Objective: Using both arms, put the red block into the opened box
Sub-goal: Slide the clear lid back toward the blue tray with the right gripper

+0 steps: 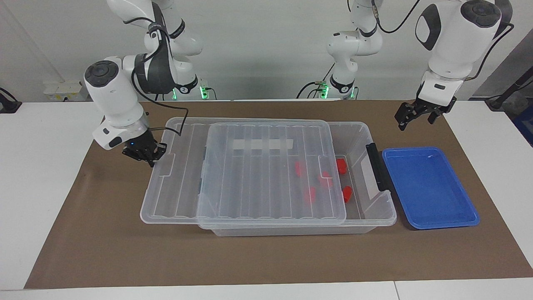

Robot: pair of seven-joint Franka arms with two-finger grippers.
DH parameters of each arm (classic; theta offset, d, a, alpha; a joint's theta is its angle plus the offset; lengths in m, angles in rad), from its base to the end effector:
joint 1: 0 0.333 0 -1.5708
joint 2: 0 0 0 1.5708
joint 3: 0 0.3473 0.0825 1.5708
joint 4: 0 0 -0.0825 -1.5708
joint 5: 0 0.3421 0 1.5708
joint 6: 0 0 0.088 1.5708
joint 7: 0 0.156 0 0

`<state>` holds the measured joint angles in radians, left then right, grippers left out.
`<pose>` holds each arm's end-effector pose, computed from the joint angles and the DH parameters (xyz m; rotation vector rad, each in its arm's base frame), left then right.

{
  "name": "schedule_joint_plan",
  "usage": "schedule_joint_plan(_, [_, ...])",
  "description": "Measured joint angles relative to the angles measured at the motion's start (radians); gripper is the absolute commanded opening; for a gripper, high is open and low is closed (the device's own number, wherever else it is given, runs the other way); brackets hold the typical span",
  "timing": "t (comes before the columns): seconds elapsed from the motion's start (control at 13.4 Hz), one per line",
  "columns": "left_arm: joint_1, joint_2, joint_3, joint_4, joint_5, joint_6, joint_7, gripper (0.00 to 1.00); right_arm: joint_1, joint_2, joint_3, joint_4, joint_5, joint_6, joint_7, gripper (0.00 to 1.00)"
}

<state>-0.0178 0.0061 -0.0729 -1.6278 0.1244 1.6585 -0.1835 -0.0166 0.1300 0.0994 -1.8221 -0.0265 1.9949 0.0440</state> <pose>0.5226 -0.0290 0.5879 -3.0192 -0.1260 -0.0624 0.5680 0.0422 0.4642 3.1312 0.0753 0.0691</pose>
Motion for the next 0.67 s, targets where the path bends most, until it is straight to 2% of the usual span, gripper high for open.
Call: schedule_joint_plan(0.67, [0.0,-0.014,0.002,-0.021,-0.039,-0.026,0.036,1.0,0.139,-0.001,0.001,0.001,0.021,-0.004,0.064,0.0])
